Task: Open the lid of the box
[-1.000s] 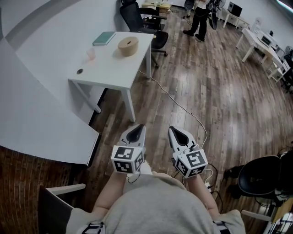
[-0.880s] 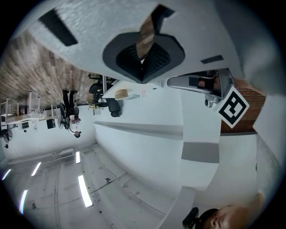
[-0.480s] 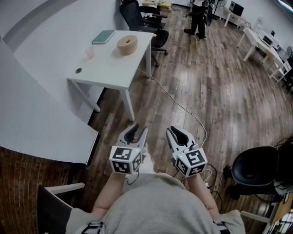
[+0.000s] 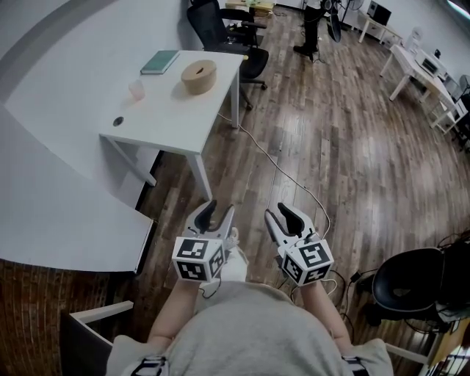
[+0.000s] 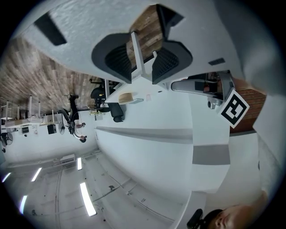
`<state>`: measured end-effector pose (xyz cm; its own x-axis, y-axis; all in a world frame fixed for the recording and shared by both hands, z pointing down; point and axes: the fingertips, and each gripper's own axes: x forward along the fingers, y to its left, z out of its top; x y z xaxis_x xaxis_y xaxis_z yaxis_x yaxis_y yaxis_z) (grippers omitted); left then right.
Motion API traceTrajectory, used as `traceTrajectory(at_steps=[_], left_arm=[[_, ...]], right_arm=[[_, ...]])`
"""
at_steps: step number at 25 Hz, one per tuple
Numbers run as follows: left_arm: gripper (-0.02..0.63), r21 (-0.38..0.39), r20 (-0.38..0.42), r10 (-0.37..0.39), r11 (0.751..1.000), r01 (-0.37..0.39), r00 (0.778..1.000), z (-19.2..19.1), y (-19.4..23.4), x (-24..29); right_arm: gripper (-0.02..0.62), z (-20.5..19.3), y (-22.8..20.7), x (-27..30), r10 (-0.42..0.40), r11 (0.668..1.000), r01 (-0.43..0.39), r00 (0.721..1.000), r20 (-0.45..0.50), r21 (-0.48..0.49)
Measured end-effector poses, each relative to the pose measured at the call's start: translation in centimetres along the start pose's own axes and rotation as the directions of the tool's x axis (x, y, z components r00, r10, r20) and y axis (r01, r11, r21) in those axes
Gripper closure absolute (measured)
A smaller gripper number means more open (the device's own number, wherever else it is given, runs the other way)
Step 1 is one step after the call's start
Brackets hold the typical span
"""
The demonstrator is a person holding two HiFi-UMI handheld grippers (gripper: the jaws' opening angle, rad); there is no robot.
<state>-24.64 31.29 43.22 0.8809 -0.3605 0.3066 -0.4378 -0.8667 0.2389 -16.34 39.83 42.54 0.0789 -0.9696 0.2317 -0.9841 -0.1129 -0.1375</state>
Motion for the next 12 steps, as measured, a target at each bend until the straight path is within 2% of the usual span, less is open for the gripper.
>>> traceTrajectory(at_steps=[12], left_arm=[[0.420, 0.016, 0.011, 0.001, 1.000, -0.001, 1.000, 5.1, 6.0, 9.2]], right_arm=[[0.396, 4.3, -5.0, 10.7, 0.019, 1.000, -0.019, 1.000, -0.004, -0.011]])
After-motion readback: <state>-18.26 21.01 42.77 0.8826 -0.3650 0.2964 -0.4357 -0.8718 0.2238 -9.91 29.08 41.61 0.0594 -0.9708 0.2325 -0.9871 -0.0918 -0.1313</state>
